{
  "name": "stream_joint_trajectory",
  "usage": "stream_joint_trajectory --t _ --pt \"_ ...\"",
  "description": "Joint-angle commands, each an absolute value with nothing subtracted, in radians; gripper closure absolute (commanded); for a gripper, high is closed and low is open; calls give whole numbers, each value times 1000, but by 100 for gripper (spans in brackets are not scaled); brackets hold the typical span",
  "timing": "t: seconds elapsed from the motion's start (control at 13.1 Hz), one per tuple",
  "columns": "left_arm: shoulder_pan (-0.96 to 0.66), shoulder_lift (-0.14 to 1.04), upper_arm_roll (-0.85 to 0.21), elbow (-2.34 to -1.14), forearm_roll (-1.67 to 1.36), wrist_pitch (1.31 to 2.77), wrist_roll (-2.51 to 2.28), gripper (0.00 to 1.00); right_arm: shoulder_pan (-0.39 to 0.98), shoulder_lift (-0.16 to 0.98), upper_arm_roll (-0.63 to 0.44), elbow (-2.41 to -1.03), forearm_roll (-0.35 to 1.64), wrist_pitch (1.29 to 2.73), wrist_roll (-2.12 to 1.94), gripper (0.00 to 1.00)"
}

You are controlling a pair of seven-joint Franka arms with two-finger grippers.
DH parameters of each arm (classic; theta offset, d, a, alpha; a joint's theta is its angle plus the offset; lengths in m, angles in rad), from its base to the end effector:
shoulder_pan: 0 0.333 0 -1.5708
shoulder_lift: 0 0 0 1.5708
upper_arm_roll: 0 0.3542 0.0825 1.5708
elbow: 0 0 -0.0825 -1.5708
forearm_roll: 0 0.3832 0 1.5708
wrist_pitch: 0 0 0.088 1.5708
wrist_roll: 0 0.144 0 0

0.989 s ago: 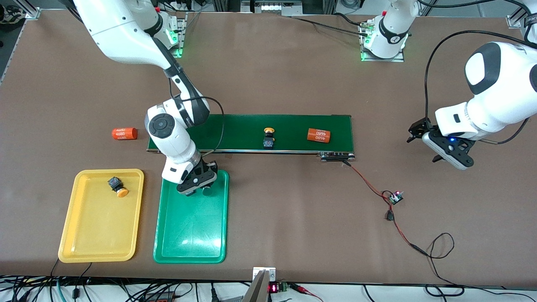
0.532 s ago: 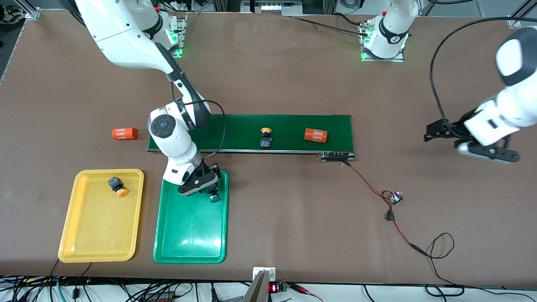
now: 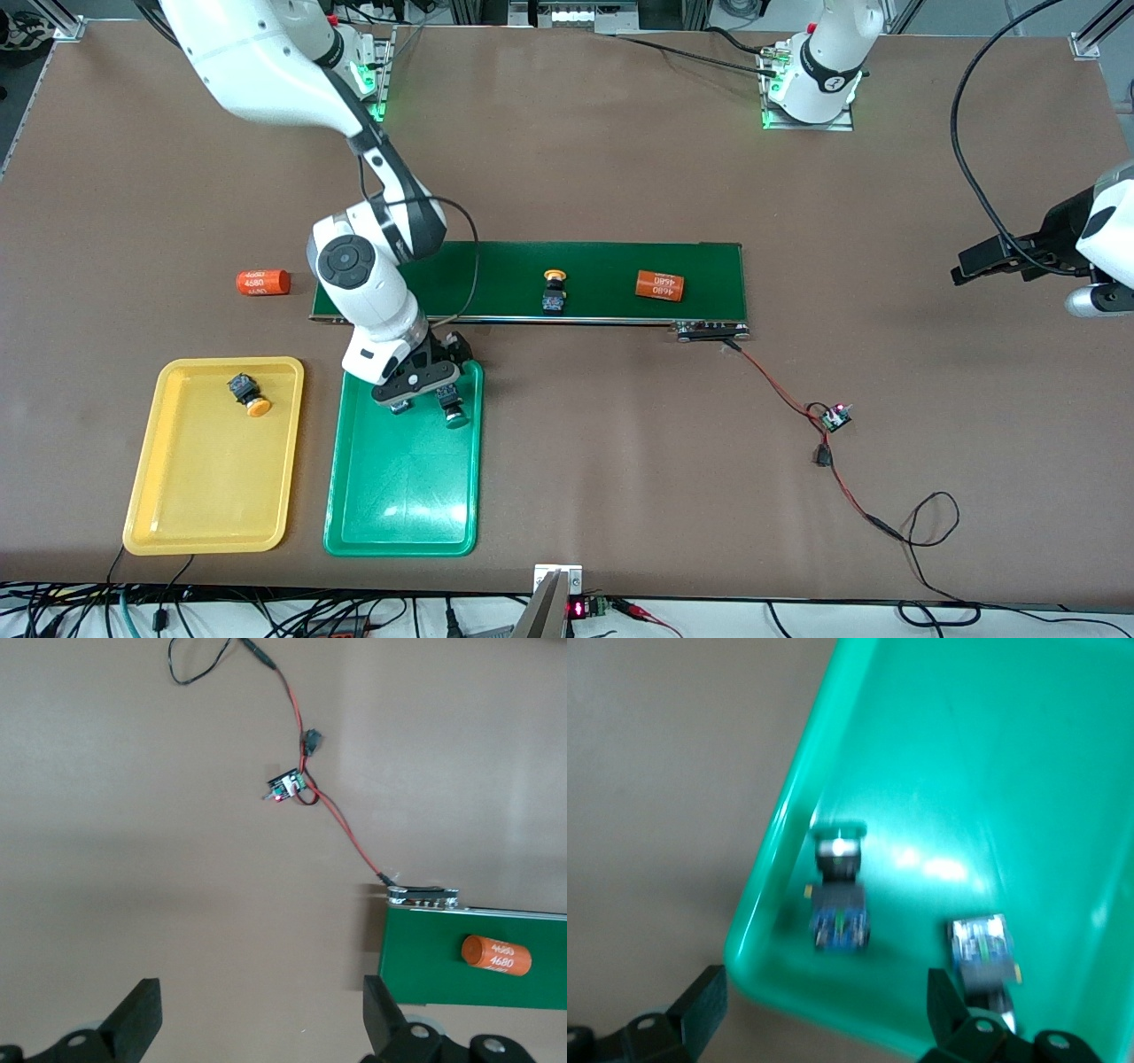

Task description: Sort buttons by color to trays

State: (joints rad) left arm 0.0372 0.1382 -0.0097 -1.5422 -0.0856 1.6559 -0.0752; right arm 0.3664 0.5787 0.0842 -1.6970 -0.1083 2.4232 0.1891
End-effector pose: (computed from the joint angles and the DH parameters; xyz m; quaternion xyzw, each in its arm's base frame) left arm 0.6050 0.0054 0.5669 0.9974 0.0555 -0.0133 0.0429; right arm 0.6493 0.3030 0.2707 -0.9843 -0.1591 -0.0764 0.0083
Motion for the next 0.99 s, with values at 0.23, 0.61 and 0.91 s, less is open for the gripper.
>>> stream_joint_trajectory --t 0.23,0.61,0.91 --pt "28 115 14 -1513 -71 1657 9 0 374 329 81 -1723 -74 2022 256 0" --pt "51 135 15 -1508 -55 1657 9 0 293 138 87 -1830 -54 1918 249 0" --pt "51 147 14 -1453 -58 1661 -17 0 236 -35 89 -1952 -54 1879 221 0"
